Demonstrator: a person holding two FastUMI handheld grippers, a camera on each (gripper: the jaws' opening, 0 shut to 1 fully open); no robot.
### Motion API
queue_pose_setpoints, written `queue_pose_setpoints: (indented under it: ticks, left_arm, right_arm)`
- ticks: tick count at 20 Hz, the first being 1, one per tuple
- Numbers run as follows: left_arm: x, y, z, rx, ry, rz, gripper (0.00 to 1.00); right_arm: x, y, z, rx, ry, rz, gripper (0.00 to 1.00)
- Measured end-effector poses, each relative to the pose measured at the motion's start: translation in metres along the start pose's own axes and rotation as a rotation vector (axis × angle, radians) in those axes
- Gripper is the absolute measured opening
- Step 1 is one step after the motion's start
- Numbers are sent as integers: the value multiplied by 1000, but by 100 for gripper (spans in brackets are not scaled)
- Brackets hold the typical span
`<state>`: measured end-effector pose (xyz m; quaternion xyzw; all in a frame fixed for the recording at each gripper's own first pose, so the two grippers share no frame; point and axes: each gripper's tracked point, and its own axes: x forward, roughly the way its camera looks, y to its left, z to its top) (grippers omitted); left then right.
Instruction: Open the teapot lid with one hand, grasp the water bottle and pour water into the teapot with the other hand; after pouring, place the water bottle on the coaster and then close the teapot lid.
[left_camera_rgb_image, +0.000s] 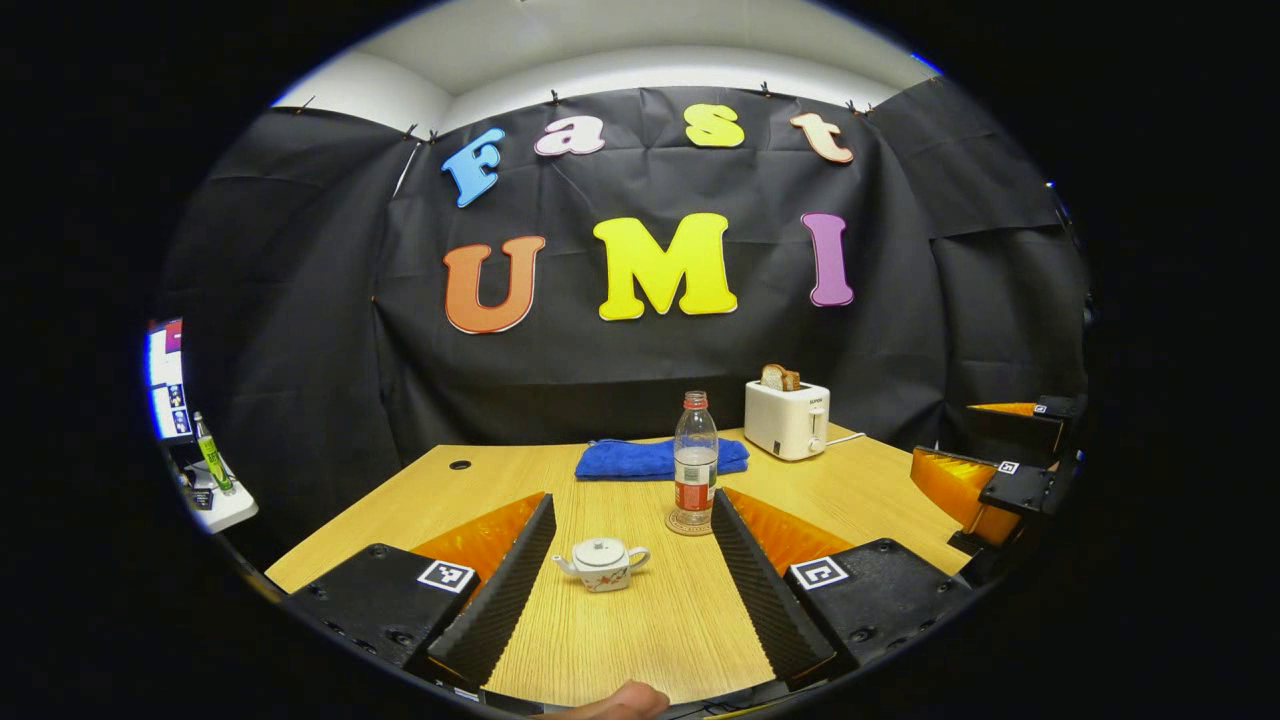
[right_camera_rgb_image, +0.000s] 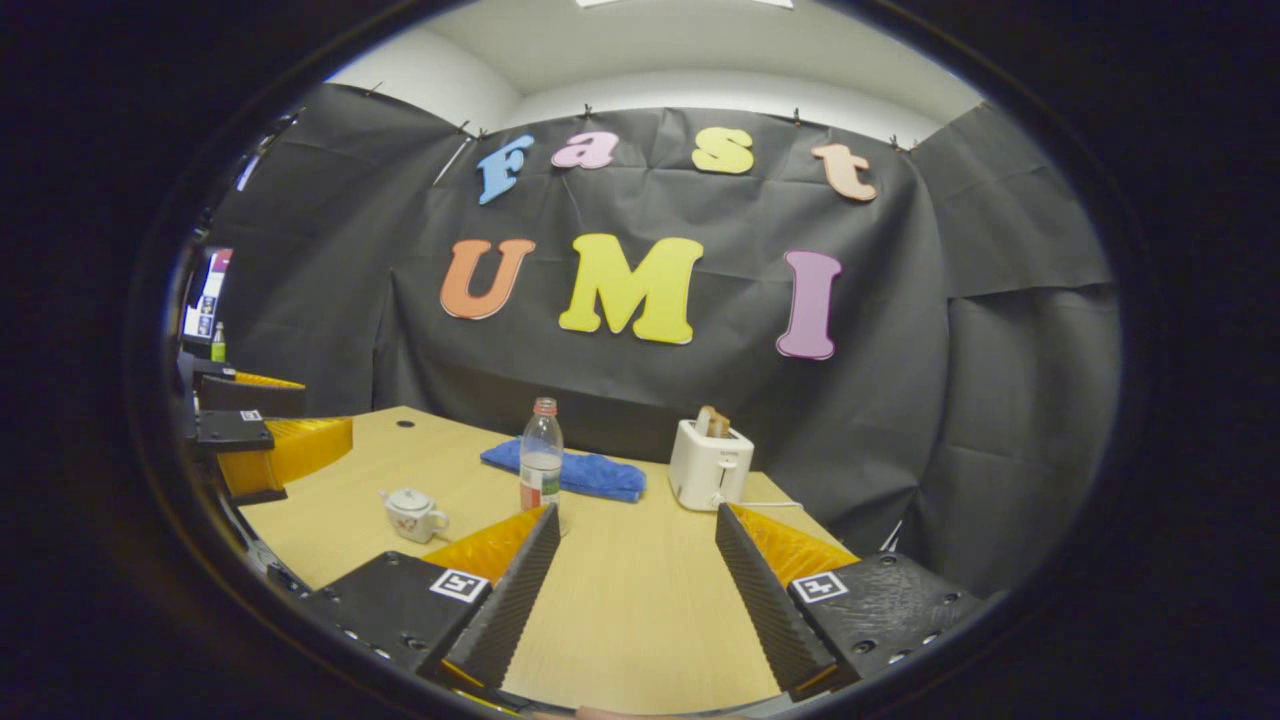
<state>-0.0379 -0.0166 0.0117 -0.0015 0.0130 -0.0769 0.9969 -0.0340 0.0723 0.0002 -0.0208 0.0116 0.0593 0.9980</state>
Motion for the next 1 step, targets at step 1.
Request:
queue_pose_setpoints:
  ticks: [1]
  left_arm:
    - [1,1,-1,1,-1,3,98]
  right_arm:
    - [1,-1,0,0,-1,-3,94]
